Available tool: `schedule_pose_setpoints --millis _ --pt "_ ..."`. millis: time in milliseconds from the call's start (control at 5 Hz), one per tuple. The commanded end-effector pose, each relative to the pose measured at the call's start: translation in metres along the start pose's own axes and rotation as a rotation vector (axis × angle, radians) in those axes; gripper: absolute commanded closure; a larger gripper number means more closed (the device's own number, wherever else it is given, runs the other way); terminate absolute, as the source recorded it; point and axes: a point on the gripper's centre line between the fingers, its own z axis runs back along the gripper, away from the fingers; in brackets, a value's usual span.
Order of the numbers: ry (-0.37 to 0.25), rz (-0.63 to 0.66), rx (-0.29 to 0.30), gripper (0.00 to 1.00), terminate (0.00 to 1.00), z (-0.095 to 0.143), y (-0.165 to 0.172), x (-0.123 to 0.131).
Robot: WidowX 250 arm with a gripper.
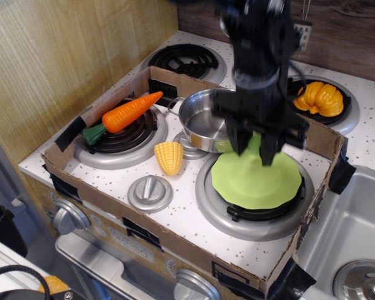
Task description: Take broccoli out of pan
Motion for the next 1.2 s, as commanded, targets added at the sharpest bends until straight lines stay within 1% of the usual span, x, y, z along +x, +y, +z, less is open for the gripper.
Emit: schedule_pose_setpoints --millis 0,200,400,600,800,1000 --pt "-0.112 0.064 -0.043 0.00 0.00 -0.022 -0.011 -0.008" --pt "-0.083 0.073 0.021 0.00 0.00 0.004 -0.015 -0.003" --pt "0.011 0.106 0.121 0.00 0.00 0.050 -0.024 0.006" --pt "0.078 0.130 0.174 0.00 0.00 0.085 -0.023 0.008" --pt "0.115 0.123 0.219 0.00 0.00 0.104 -0.020 0.007" --pt "0.098 0.076 0.206 0.00 1.00 0.102 -0.021 0.008"
